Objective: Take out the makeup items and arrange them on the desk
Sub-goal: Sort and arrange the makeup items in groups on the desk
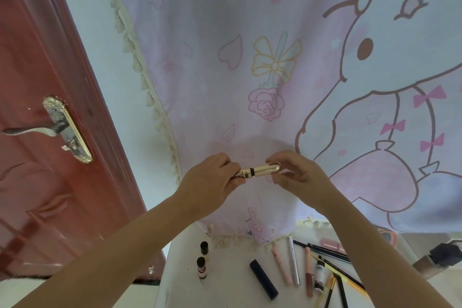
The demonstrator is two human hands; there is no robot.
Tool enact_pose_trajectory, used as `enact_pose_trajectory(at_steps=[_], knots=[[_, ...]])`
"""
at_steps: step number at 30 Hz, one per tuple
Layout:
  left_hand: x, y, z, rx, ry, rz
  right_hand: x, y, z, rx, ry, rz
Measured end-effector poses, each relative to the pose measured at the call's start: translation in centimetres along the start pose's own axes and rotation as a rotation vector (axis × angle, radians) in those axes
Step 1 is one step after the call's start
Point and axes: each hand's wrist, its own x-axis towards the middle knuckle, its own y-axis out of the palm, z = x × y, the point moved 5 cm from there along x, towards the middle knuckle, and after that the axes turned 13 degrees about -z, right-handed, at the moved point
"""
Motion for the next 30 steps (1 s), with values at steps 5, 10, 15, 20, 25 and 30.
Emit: enact_pose_trajectory(at_steps=[5,10,15,20,25,30], knots=[[-0.1,0.2,-0.2,0.030,0.034,0.010,0.4,0.7,0.0,-0.118,0.038,0.082],[-0.5,0.6,0.1,-0.004,0.018,0.012,0.3,0.4,-0.1,-0.082,-0.030,0.033],[-1.1,1.5,1.0,-0.031,0.003,0.011,-0.1,0.9,-1.1,0.094,0.112,0.124],[-1.5,2.5,1.0,-0.042,-0.028,0.053,-0.3,1.2,-1.3,-0.100,0.098,0.096],[-2.5,4.1,1.1,-0.042,-0.098,0.170,-1.4,0.9,-2.5,0.024,0.160,0.103],[-4.9,7.0,1.1,-0.158,-0.264,0.330,-3.5,0.0,-6.7,-0.093,0.384,0.066]])
